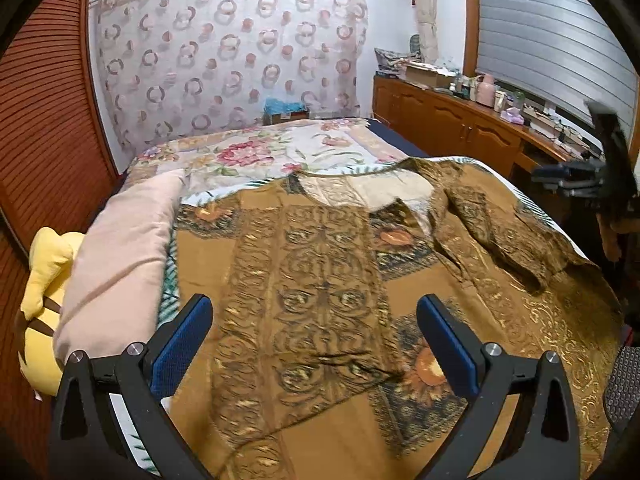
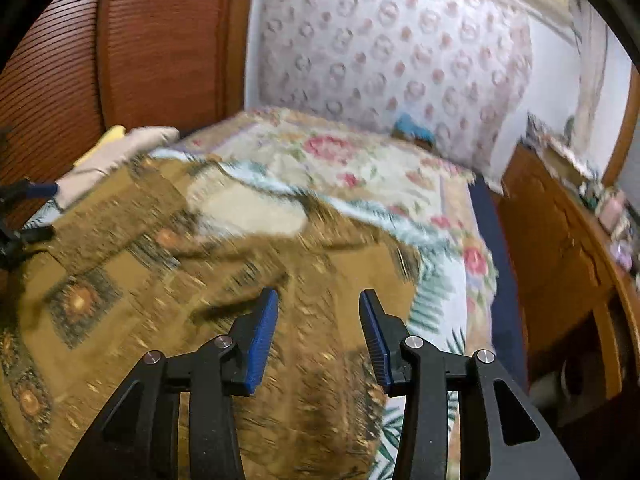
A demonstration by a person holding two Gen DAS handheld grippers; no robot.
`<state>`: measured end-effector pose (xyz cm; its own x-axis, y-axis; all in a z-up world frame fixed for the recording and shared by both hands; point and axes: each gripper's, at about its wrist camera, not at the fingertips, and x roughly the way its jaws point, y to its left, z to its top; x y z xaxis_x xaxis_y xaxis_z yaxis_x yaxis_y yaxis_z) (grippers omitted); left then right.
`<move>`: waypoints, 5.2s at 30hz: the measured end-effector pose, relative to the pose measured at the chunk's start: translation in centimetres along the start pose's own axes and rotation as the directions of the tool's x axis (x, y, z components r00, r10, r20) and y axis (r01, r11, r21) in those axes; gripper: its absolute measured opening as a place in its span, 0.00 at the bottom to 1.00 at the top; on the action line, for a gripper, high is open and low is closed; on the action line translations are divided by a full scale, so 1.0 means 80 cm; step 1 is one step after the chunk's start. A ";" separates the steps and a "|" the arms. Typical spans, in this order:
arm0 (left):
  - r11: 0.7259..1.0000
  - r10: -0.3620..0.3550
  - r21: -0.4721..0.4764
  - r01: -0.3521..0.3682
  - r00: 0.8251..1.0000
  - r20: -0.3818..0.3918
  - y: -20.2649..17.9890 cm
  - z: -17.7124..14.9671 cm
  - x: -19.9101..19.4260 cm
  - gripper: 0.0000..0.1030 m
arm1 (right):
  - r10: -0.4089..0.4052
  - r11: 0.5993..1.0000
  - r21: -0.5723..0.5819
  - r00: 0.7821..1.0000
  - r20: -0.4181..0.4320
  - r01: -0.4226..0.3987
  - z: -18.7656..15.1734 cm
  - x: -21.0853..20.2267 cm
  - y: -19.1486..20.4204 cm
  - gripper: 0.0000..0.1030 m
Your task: Fold small clothes
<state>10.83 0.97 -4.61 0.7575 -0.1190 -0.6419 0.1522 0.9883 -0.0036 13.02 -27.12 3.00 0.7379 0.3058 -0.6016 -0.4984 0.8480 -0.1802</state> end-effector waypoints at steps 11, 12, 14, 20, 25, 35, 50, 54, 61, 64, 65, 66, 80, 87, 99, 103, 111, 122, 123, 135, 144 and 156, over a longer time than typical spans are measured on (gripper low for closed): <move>0.997 0.072 -0.014 -0.072 0.997 -0.006 0.042 0.011 0.010 0.99 | 0.062 0.998 0.018 0.989 -0.131 -0.060 0.024 0.085 0.006 0.43; 0.997 0.077 -0.015 -0.077 0.997 -0.007 0.045 0.012 0.011 0.99 | 0.065 0.998 0.007 0.988 -0.139 -0.065 0.029 0.091 0.013 0.43; 0.996 0.084 -0.016 -0.084 0.996 -0.012 0.051 0.013 0.013 0.99 | 0.071 0.997 -0.015 0.986 -0.152 -0.074 0.036 0.102 0.025 0.43; 0.993 0.112 -0.018 -0.113 0.993 -0.024 0.073 0.019 0.026 0.99 | 0.155 0.982 -0.081 0.975 -0.160 -0.169 0.072 0.124 0.063 0.43; 0.991 0.132 -0.029 -0.133 0.990 -0.045 0.095 0.024 0.042 0.99 | 0.217 0.973 -0.046 0.969 -0.118 -0.224 0.080 0.123 0.062 0.43; 0.992 0.115 -0.045 -0.119 0.990 -0.079 0.127 0.047 0.088 0.86 | 0.073 0.997 0.015 0.993 -0.094 -0.072 0.075 0.123 -0.013 0.43; 0.993 0.087 -0.062 -0.099 0.979 -0.182 0.154 0.076 0.162 0.55 | 0.023 0.983 0.184 0.993 -0.112 -0.002 0.054 0.172 -0.082 0.46; 0.994 0.088 -0.052 -0.100 0.976 -0.198 0.155 0.080 0.167 0.50 | 0.026 0.983 0.181 0.994 -0.107 -0.007 0.053 0.171 -0.084 0.51; 0.993 0.092 -0.049 -0.104 0.974 -0.206 0.157 0.080 0.168 0.36 | 0.027 0.984 0.177 0.994 -0.108 -0.007 0.047 0.176 -0.086 0.52; 0.995 0.072 -0.047 -0.084 0.975 -0.210 0.154 0.080 0.167 0.31 | 0.026 0.984 0.176 0.994 -0.108 -0.007 0.047 0.176 -0.086 0.52; 0.996 0.067 -0.044 -0.079 0.975 -0.213 0.153 0.079 0.167 0.30 | 0.025 0.985 0.174 0.994 -0.108 -0.006 0.047 0.176 -0.086 0.52; 0.996 0.060 -0.044 -0.071 0.974 -0.219 0.152 0.078 0.167 0.30 | 0.025 0.985 0.174 0.994 -0.108 -0.006 0.047 0.176 -0.087 0.52; 0.995 0.018 -0.088 -0.042 0.967 -0.254 0.155 0.076 0.175 0.31 | 0.045 0.986 0.167 0.993 -0.105 -0.027 0.047 0.177 -0.086 0.51; 0.997 -0.005 -0.079 -0.012 0.977 -0.212 0.143 0.078 0.155 0.05 | 0.106 0.989 0.113 0.989 -0.101 -0.095 0.047 0.167 -0.079 0.08; 0.999 -0.021 -0.024 0.021 1.000 0.011 0.101 0.090 0.030 0.05 | 0.127 0.989 0.066 0.985 0.120 -0.136 0.052 0.057 -0.070 0.04; 1.000 -0.021 -0.022 0.023 0.998 0.058 0.096 0.076 -0.012 0.04 | 0.113 0.992 0.044 0.982 0.151 -0.121 0.033 0.012 -0.061 0.04; 0.999 -0.041 -0.019 0.043 0.995 0.096 0.074 0.017 -0.084 0.04 | 0.105 0.991 0.061 0.980 0.172 -0.117 -0.035 -0.062 -0.044 0.04; 0.999 -0.034 -0.027 0.036 0.998 0.055 0.069 -0.052 -0.131 0.03 | 0.146 0.972 0.169 0.984 0.107 -0.162 -0.135 -0.138 -0.034 0.04; 0.999 -0.030 -0.032 0.032 0.998 0.052 0.071 -0.056 -0.134 0.03 | 0.146 0.971 0.175 0.984 0.099 -0.162 -0.142 -0.144 -0.033 0.04; 0.997 -0.003 -0.079 0.000 0.999 -0.039 0.079 -0.109 -0.130 0.03 | 0.158 0.964 0.219 0.987 -0.018 -0.151 -0.141 -0.159 -0.035 0.04; 0.996 0.037 -0.080 -0.043 0.997 -0.069 0.105 -0.112 -0.131 0.39 | 0.124 0.972 0.204 0.992 -0.034 -0.114 -0.130 -0.177 -0.033 0.06; 0.988 0.099 -0.112 -0.110 0.990 -0.097 0.148 -0.115 -0.116 0.66 | 0.040 0.976 0.214 0.999 0.002 -0.040 -0.120 -0.173 -0.054 0.39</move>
<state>-0.22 14.65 -5.72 0.7036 -0.0110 -0.7105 -0.0039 0.9998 -0.0194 0.57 -39.15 4.66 0.7181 0.3408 -0.6067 -0.4183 0.9082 0.0150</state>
